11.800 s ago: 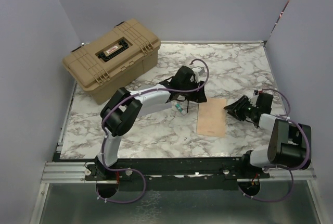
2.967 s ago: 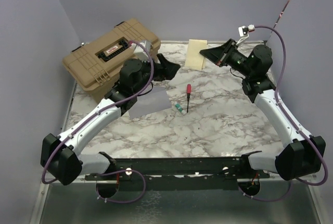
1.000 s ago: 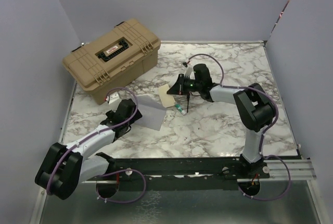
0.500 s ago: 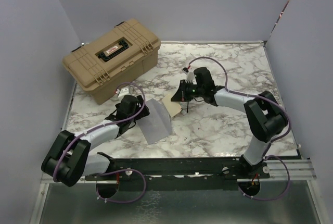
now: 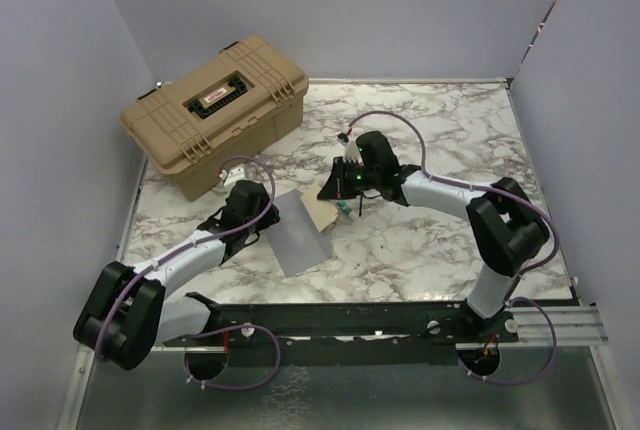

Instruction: Place the letter into the envelope and seal it

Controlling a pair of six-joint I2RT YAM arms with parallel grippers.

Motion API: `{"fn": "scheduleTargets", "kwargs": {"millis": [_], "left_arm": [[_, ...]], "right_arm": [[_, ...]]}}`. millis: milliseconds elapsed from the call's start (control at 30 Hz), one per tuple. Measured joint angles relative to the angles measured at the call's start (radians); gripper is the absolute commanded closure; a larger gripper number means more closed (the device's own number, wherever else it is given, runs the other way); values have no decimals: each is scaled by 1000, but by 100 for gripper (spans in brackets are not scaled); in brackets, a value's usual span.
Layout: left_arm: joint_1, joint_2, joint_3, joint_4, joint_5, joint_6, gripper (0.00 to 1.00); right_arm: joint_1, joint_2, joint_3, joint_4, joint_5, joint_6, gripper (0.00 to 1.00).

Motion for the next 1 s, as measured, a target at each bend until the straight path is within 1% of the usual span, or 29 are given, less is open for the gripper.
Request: {"fn": "scheduleTargets", "kwargs": {"millis": [100, 167, 233, 300, 333, 400, 500, 700, 1000], "left_arm": [[0, -47, -38, -25, 0, -30, 60], [0, -72, -56, -39, 0, -40, 64], [0, -83, -65, -46, 7, -41, 71], [0, -80, -72, -44, 23, -41, 82], [0, -76, -77, -43, 32, -42, 85], [0, -60, -87, -41, 47, -42, 87], [0, -26, -90, -23, 60, -47, 95], [1, 36, -63, 10, 71, -52, 99], [1, 50, -58, 22, 82, -53, 100]], "right_arm": [[22, 66, 6, -1, 7, 18, 100], [30, 100, 10, -7, 29, 22, 100], [30, 122, 15, -11, 59, 20, 100], [30, 140, 28, -16, 76, 17, 100], [30, 149, 37, -15, 81, 14, 100], [30, 167, 50, -10, 89, 10, 100], [37, 190, 52, -6, 107, 6, 100], [77, 209, 55, -7, 172, 12, 100], [138, 219, 64, 8, 231, 69, 100]]}}
